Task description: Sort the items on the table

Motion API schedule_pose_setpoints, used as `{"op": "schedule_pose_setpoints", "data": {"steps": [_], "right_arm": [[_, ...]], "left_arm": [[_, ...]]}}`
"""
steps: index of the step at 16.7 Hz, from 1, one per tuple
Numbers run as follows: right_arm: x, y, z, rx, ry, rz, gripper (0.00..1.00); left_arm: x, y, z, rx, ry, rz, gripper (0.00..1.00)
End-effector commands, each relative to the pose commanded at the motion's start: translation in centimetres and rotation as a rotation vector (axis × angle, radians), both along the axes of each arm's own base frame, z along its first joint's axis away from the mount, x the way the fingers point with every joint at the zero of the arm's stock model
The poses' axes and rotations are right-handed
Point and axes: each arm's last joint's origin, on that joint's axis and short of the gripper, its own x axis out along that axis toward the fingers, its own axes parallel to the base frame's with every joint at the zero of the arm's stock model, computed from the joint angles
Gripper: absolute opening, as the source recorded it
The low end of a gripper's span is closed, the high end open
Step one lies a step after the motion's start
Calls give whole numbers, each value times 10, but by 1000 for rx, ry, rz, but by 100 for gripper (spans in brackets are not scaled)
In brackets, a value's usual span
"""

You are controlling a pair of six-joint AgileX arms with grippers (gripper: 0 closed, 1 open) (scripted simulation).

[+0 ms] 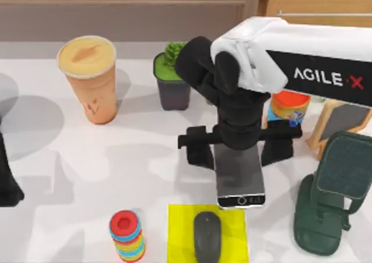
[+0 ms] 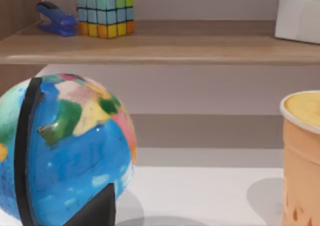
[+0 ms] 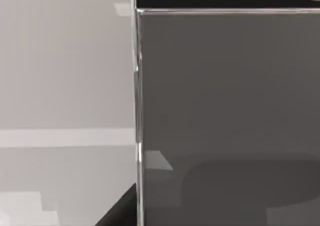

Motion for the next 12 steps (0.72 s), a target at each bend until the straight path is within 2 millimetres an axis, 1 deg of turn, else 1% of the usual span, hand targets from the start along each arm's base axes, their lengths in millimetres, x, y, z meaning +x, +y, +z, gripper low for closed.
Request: {"op": "schedule_pose_setpoints", "data": {"steps": [2, 4, 5, 7, 8, 10, 12], "right_arm": [[-38, 11, 21, -45, -118, -16, 0], [-85, 17, 48, -63, -289, -50, 0], [-110, 16, 62, -60, -388, -76, 0], [-155, 6, 82, -36, -582, -130, 0], [-173, -2, 89, -16, -669, -157, 0], [-198, -20, 97, 30, -812, -210, 0], [-212, -38, 97, 57, -913, -253, 0]], "left_arm": [[0, 0, 0, 0, 0, 0, 100], [0, 0, 0, 0, 0, 0, 100], [0, 0, 0, 0, 0, 0, 100], [0, 0, 0, 0, 0, 0, 100], [0, 0, 0, 0, 0, 0, 100], [0, 0, 0, 0, 0, 0, 100], [0, 0, 0, 0, 0, 0, 100]]}}
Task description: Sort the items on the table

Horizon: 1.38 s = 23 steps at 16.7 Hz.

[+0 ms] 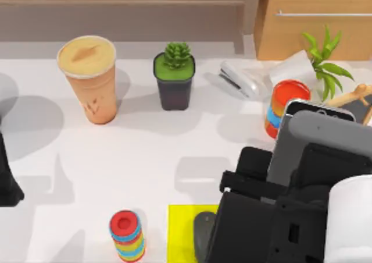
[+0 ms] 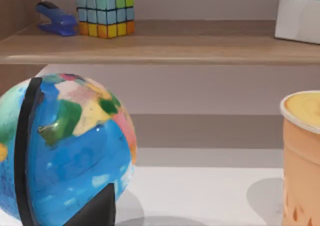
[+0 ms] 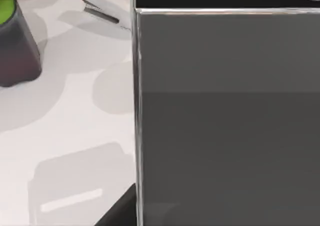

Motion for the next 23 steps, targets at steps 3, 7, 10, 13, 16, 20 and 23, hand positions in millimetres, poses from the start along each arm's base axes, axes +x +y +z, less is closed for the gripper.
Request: {"op": "schedule_pose_setpoints", "data": {"steps": [3, 7, 10, 13, 16, 20, 23], "right_arm": [[-9, -28, -16, -62, -72, -35, 0], [-18, -48, -27, -142, -125, -33, 0], [-18, -48, -27, -142, -125, -33, 0], [-20, -47, -24, -134, -126, -19, 0], [-33, -53, -13, -127, -126, 84, 0], [-35, -61, -7, -129, -129, 171, 0], [-20, -61, -20, -139, -125, 141, 0]], "left_arm": [[0, 0, 0, 0, 0, 0, 100], [0, 0, 0, 0, 0, 0, 100], [0, 0, 0, 0, 0, 0, 100], [0, 0, 0, 0, 0, 0, 100], [0, 0, 0, 0, 0, 0, 100], [0, 0, 0, 0, 0, 0, 100], [0, 0, 0, 0, 0, 0, 100]]}}
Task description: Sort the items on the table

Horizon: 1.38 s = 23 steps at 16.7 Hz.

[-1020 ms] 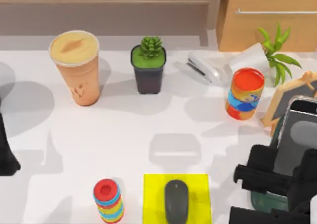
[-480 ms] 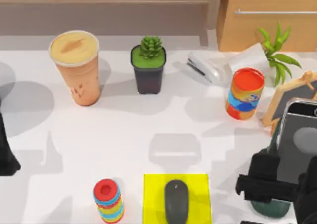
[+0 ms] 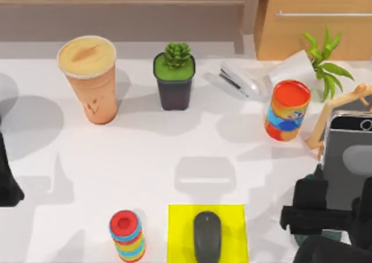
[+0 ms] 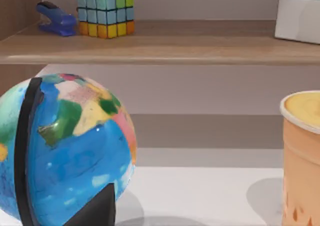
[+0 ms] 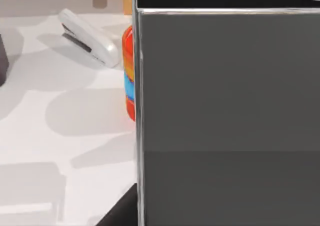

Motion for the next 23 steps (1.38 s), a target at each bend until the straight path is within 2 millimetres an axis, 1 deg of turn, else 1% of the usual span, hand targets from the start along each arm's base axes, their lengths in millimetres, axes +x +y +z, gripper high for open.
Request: {"op": "schedule_pose_setpoints", "data": {"steps": [4, 6, 11, 23], "right_arm": [[32, 0, -22, 5, -12, -123, 0], [42, 1, -28, 7, -12, -165, 0], [44, 1, -29, 8, -12, -173, 0], [44, 1, -29, 8, -12, -173, 90]], "left_arm": [[0, 0, 0, 0, 0, 0, 100], [0, 0, 0, 0, 0, 0, 100], [0, 0, 0, 0, 0, 0, 100], [0, 0, 0, 0, 0, 0, 100]]}}
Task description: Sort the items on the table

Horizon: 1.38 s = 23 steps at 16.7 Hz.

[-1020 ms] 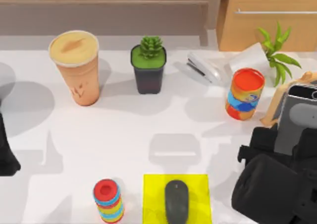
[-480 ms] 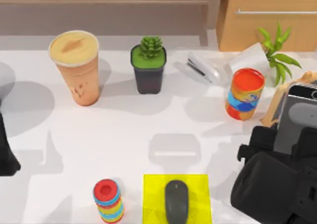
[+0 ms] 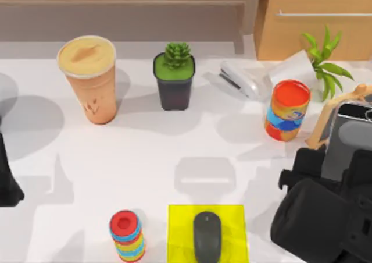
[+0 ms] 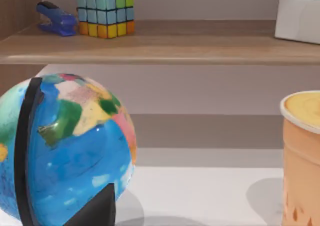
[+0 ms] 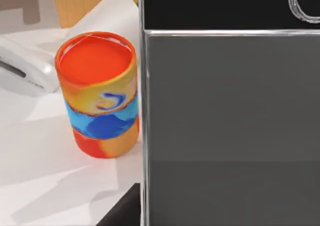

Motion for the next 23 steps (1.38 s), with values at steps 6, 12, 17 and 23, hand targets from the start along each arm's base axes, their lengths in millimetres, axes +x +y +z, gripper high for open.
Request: {"op": "schedule_pose_setpoints", "data": {"steps": [6, 12, 17, 23], "right_arm": [[0, 0, 0, 0, 0, 0, 100], [-1, 1, 5, 17, -13, 2, 100], [-7, 15, 40, 112, -93, 32, 100], [-21, 17, 25, 33, -23, 50, 100]], "left_arm": [[0, 0, 0, 0, 0, 0, 100], [0, 0, 0, 0, 0, 0, 100], [0, 0, 0, 0, 0, 0, 100], [0, 0, 0, 0, 0, 0, 100]]}}
